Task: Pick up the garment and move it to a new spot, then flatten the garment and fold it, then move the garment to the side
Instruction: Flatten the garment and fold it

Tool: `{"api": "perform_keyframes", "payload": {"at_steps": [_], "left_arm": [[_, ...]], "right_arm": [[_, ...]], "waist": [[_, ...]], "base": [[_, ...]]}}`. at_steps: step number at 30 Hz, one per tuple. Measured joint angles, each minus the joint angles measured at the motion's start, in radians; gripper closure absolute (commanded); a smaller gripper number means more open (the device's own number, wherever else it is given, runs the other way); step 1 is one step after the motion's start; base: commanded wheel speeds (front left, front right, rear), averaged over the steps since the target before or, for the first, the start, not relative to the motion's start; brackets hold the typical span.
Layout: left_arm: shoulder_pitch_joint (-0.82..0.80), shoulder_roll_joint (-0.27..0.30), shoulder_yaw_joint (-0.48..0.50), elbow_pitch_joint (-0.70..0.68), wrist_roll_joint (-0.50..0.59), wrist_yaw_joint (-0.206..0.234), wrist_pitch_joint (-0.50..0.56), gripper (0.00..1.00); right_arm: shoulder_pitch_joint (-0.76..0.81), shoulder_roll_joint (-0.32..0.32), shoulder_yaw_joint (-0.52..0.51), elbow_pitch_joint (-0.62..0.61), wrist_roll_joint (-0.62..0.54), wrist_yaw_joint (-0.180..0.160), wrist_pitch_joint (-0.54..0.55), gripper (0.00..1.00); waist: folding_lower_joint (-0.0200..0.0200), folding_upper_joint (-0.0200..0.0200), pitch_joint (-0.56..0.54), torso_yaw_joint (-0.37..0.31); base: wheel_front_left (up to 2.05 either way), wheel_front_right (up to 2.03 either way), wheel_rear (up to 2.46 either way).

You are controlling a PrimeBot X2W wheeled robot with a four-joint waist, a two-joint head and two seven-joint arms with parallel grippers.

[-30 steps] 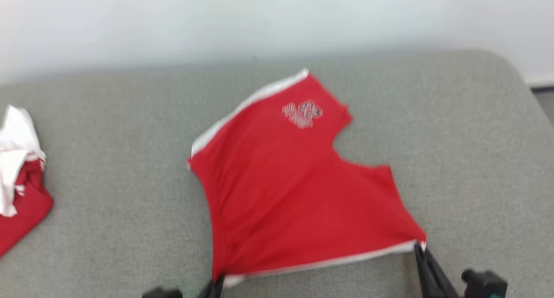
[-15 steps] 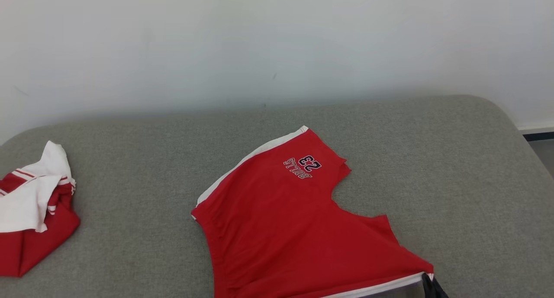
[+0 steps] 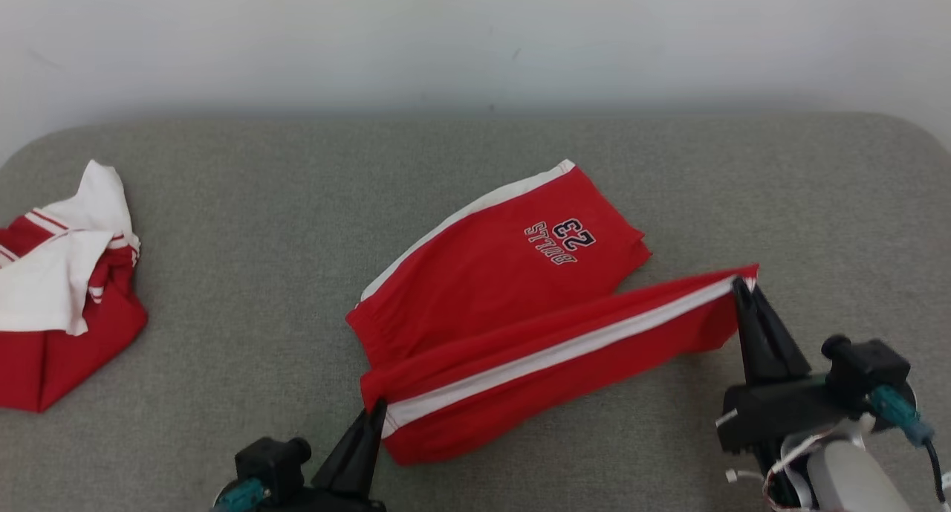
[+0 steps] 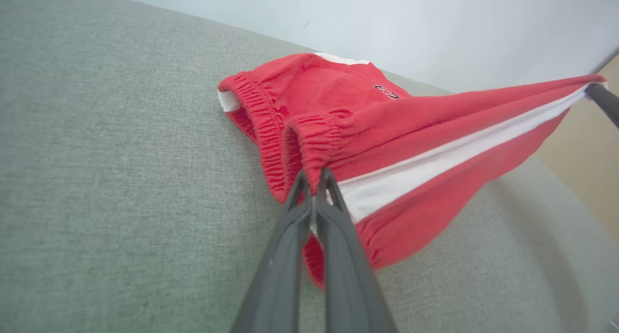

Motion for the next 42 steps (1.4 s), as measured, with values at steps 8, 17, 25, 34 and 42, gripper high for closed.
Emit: {"api": "perform_keyframes", "payload": {"at_steps": [8, 17, 25, 34, 42], "left_arm": [[-0.141, -0.057, 0.076, -0.008, 0.102, 0.0, 0.0, 1.0], [-0.275, -0.121, 0.126, -0.052, 0.211, 0.0, 0.0, 1.0], [-0.349, -0.144, 0.151, -0.049, 0.258, 0.0, 0.0, 1.0], [-0.359, -0.147, 0.146, -0.049, 0.243, 0.0, 0.0, 0.0], [-0.307, -0.147, 0.178, -0.06, 0.295, 0.0, 0.0, 0.0]], "right_arm": [[-0.258, -0.063, 0.067, 0.064, -0.003, 0.0, 0.0, 1.0], [-0.493, -0.144, 0.123, 0.201, -0.036, 0.0, 0.0, 1.0], [-0.635, -0.177, 0.158, 0.299, -0.058, 0.0, 0.0, 1.0], [-0.669, -0.167, 0.123, 0.366, -0.071, 0.0, 0.0, 0.0], [-0.59, -0.145, 0.062, 0.339, -0.068, 0.0, 0.0, 0.0]], "waist": [[0.0001, 0.0001, 0.118, 0.053], [0.0002, 0.0002, 0.249, 0.121], [0.0, 0.0002, 0.352, 0.195], [0.0, 0.0001, 0.398, 0.227], [-0.0002, -0.0001, 0.371, 0.206]], "base": [[0.0, 0.0, 0.0], [0.0, 0.0, 0.0], [0.0, 0.0, 0.0], [0.0, 0.0, 0.0], [0.0, 0.0, 0.0]]}}
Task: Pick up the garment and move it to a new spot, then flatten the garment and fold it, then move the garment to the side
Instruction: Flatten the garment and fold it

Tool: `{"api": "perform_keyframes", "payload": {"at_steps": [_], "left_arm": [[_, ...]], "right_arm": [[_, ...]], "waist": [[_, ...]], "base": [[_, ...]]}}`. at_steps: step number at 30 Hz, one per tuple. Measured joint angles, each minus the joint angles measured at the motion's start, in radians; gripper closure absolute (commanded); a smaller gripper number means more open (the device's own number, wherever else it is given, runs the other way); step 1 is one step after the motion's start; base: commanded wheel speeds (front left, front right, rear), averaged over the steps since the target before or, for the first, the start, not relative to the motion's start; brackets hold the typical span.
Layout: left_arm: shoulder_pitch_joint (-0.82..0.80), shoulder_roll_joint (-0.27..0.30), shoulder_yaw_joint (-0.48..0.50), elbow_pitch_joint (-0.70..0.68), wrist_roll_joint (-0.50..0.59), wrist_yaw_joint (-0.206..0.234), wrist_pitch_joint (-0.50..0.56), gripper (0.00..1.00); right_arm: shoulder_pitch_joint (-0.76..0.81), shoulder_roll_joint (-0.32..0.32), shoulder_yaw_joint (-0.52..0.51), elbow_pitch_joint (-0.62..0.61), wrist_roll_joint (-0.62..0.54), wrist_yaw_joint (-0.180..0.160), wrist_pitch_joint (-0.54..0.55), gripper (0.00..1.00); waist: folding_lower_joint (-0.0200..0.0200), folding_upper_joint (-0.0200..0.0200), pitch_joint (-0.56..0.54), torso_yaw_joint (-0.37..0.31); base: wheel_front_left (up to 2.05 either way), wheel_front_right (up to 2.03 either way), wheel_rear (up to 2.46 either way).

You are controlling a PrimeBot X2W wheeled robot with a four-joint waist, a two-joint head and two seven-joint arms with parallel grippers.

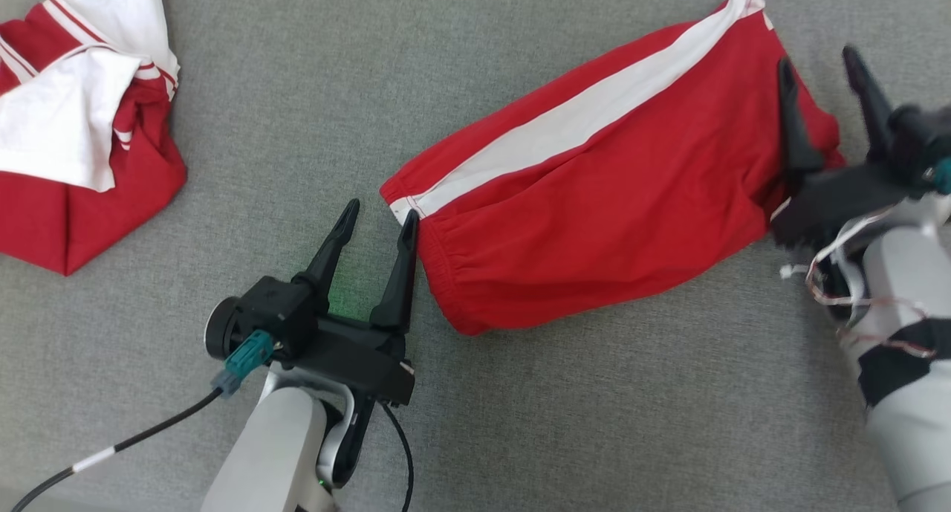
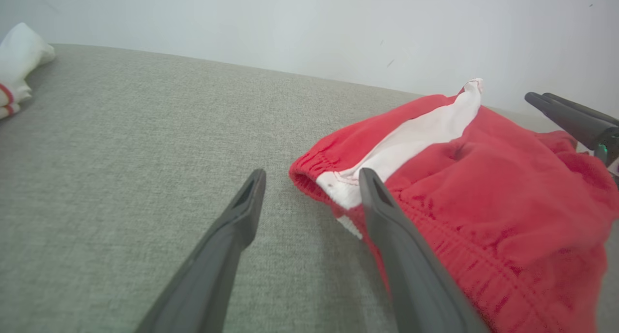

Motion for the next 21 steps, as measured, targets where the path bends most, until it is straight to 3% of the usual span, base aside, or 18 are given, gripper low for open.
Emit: {"api": "perform_keyframes", "payload": {"at_steps": [8, 17, 18, 19, 20, 21], "left_arm": [[0.075, 0.0, 0.058, -0.029, 0.021, 0.0, 0.0, 0.0], [0.099, 0.0, 0.071, -0.042, 0.059, 0.0, 0.0, 0.0], [0.102, -0.001, 0.069, -0.043, 0.065, 0.0, 0.0, 0.0], [0.108, -0.002, 0.07, -0.043, 0.065, 0.0, 0.0, 0.0], [0.112, -0.001, 0.073, -0.043, 0.066, 0.0, 0.0, 0.0], [0.115, 0.0, 0.076, -0.043, 0.067, 0.0, 0.0, 0.0]], "right_arm": [[0.106, 0.018, 0.013, 0.04, 0.039, 0.0, -0.001, 0.0], [0.103, 0.039, -0.049, 0.139, 0.074, 0.0, -0.002, 0.0], [0.101, 0.042, -0.055, 0.15, 0.081, 0.0, -0.002, 0.18], [0.097, 0.044, -0.056, 0.163, 0.089, 0.0, -0.004, 0.59], [0.094, 0.044, -0.057, 0.17, 0.092, 0.0, -0.004, 0.87], [0.093, 0.046, -0.056, 0.174, 0.097, 0.0, -0.004, 1.0]], "waist": [[-0.0002, -0.0003, -0.046, -0.022], [-0.0002, -0.0003, -0.06, -0.017], [-0.0002, -0.0003, -0.06, -0.015], [-0.0003, -0.0003, -0.061, -0.012], [-0.0003, -0.0003, -0.062, -0.01], [-0.0003, -0.0003, -0.064, -0.008]], "base": [[0.0, 0.0, 0.0], [0.0, 0.0, 0.0], [0.0, 0.0, 0.0], [0.0, 0.0, 0.0], [0.0, 0.0, 0.0], [0.0, 0.0, 0.0]]}}
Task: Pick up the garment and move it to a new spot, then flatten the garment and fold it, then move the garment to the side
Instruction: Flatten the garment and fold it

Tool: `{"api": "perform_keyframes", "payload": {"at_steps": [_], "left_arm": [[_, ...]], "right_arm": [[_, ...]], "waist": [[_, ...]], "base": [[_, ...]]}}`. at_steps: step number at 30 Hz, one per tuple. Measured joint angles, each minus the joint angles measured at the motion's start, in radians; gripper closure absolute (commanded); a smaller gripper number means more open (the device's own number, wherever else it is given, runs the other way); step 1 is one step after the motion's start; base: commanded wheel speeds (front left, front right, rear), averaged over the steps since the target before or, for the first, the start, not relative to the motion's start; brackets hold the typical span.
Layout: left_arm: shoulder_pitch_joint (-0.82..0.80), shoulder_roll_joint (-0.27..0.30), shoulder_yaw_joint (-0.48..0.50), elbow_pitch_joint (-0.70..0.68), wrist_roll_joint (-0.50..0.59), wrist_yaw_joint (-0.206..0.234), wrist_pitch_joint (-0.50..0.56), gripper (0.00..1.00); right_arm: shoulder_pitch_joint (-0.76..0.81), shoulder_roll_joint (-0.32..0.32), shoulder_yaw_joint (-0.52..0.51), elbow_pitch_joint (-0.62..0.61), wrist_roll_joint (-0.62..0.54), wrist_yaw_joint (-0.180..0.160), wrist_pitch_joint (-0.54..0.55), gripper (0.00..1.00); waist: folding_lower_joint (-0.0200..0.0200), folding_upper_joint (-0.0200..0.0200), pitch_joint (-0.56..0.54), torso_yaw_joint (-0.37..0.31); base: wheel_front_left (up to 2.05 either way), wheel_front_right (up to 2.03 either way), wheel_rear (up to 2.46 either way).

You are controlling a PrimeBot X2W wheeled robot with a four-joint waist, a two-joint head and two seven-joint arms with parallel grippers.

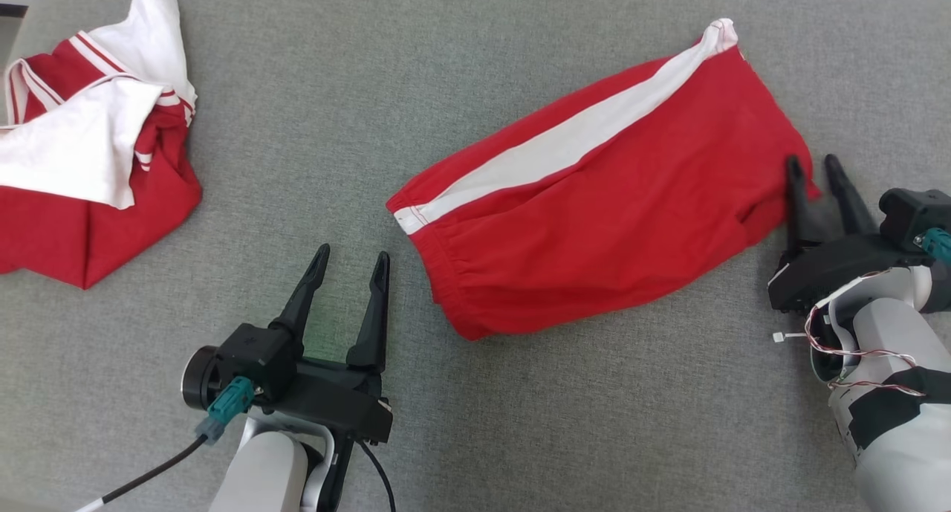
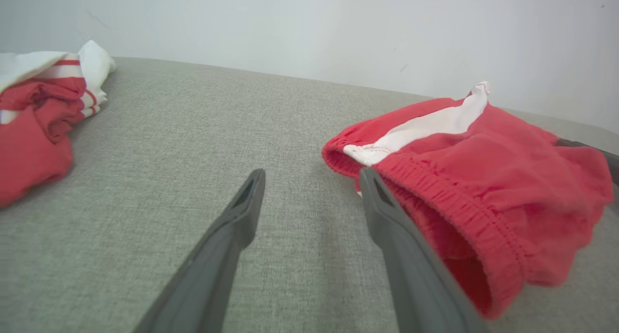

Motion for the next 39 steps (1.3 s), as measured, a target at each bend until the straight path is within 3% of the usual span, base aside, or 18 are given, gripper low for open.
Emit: {"api": "perform_keyframes", "payload": {"at_steps": [7, 19, 21, 22, 28, 35, 37, 38, 39], "left_arm": [[0.027, 0.0, 0.009, 0.009, 0.006, 0.0, 0.0, 0.0], [0.061, 0.0, 0.021, 0.02, 0.016, 0.0, 0.0, 0.0], [0.061, 0.0, 0.018, 0.02, 0.016, 0.0, 0.0, 0.0], [0.061, 0.0, 0.017, 0.02, 0.016, 0.0, 0.0, 0.0], [0.063, 0.0, 0.016, 0.024, 0.015, 0.0, 0.0, 0.0], [0.075, 0.0, 0.016, 0.028, 0.012, 0.0, 0.0, 0.0], [0.075, 0.0, 0.015, 0.027, 0.012, 0.0, 0.0, 0.0], [0.075, 0.0, 0.015, 0.027, 0.012, 0.0, 0.0, 0.0], [0.075, 0.0, 0.015, 0.026, 0.012, 0.0, 0.0, 0.0]], "right_arm": [[0.02, 0.014, -0.013, 0.027, 0.063, 0.0, -0.001, 1.0], [0.128, 0.058, -0.054, -0.069, 0.114, 0.0, 0.004, 1.0], [0.128, 0.061, -0.059, -0.075, 0.112, 0.0, 0.004, 0.39], [0.127, 0.062, -0.061, -0.077, 0.111, 0.0, 0.004, 0.0], [0.111, 0.067, -0.06, -0.083, 0.093, 0.0, 0.004, 0.0], [0.068, 0.072, -0.036, 0.036, 0.058, 0.0, 0.003, 0.0], [0.051, 0.073, -0.028, 0.073, 0.058, 0.0, 0.003, 0.51], [0.044, 0.073, -0.021, 0.09, 0.054, 0.0, 0.002, 0.89], [0.038, 0.073, -0.018, 0.101, 0.054, 0.0, 0.001, 1.0]], "waist": [[0.0001, 0.0001, -0.029, 0.002], [0.0003, 0.0003, -0.082, -0.033], [0.0003, 0.0003, -0.079, -0.035], [0.0003, 0.0003, -0.077, -0.035], [0.0004, 0.0004, -0.074, -0.029], [0.0003, 0.0003, -0.079, -0.021], [0.0003, 0.0003, -0.08, -0.018], [0.0003, 0.0002, -0.082, -0.017], [0.0003, 0.0003, -0.083, -0.016]], "base": [[0.0, 0.0, 0.0], [0.0, 0.0, 0.0], [0.0, 0.0, 0.0], [0.0, 0.0, 0.0], [0.0, 0.0, 0.0], [0.0, 0.0, 0.0], [0.0, 0.0, 0.0], [0.0, 0.0, 0.0], [0.0, 0.0, 0.0]]}}
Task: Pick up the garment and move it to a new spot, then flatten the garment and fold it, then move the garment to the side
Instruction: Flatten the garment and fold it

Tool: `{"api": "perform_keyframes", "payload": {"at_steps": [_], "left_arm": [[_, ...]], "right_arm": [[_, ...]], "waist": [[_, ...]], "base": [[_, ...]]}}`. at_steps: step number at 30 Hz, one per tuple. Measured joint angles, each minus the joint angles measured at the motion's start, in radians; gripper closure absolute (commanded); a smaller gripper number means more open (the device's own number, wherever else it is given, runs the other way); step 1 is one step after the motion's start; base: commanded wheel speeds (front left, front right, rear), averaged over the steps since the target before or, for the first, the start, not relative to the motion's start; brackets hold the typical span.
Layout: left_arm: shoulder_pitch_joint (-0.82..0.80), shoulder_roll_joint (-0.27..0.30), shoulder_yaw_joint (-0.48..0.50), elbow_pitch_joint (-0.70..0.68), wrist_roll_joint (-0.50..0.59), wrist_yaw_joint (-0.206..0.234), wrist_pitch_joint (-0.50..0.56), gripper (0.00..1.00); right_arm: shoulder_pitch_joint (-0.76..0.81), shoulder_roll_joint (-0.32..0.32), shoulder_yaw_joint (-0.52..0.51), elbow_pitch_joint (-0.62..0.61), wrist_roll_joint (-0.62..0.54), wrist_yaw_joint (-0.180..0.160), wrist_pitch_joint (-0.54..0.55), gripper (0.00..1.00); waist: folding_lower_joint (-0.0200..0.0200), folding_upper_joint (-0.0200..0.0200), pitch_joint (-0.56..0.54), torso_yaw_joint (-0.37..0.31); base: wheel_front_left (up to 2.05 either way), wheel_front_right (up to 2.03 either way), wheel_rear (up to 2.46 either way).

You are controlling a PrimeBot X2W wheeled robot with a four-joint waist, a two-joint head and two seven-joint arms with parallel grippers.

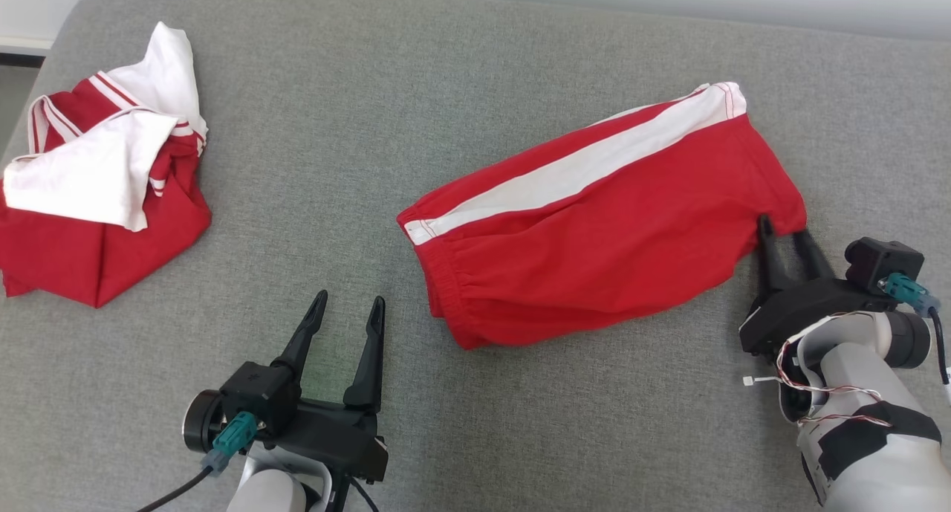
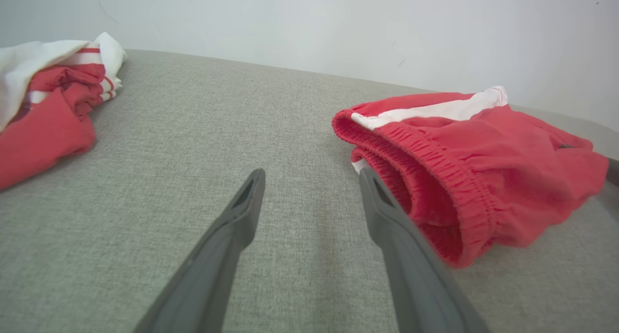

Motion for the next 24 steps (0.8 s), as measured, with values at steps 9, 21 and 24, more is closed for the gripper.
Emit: {"api": "perform_keyframes", "payload": {"at_steps": [9, 21, 24], "left_arm": [[0.018, 0.0, 0.01, 0.009, 0.01, 0.0, 0.0, 0.0], [0.121, 0.001, 0.007, 0.021, 0.01, 0.0, 0.0, 0.0], [0.141, 0.002, 0.015, 0.019, 0.007, 0.0, 0.0, 0.0]], "right_arm": [[0.017, 0.016, -0.002, -0.001, 0.034, 0.0, 0.003, 1.0], [0.237, 0.073, -0.1, -0.151, 0.05, 0.0, 0.003, 1.0], [0.286, 0.088, -0.108, -0.172, 0.047, 0.0, 0.003, 1.0]], "waist": [[0.0001, 0.0001, -0.044, -0.005], [0.0, 0.0, -0.169, -0.093], [-0.0001, 0.0, -0.192, -0.131]], "base": [[0.0, 0.0, 0.0], [0.0, 0.0, 0.0], [0.0, 0.0, 0.0]]}}
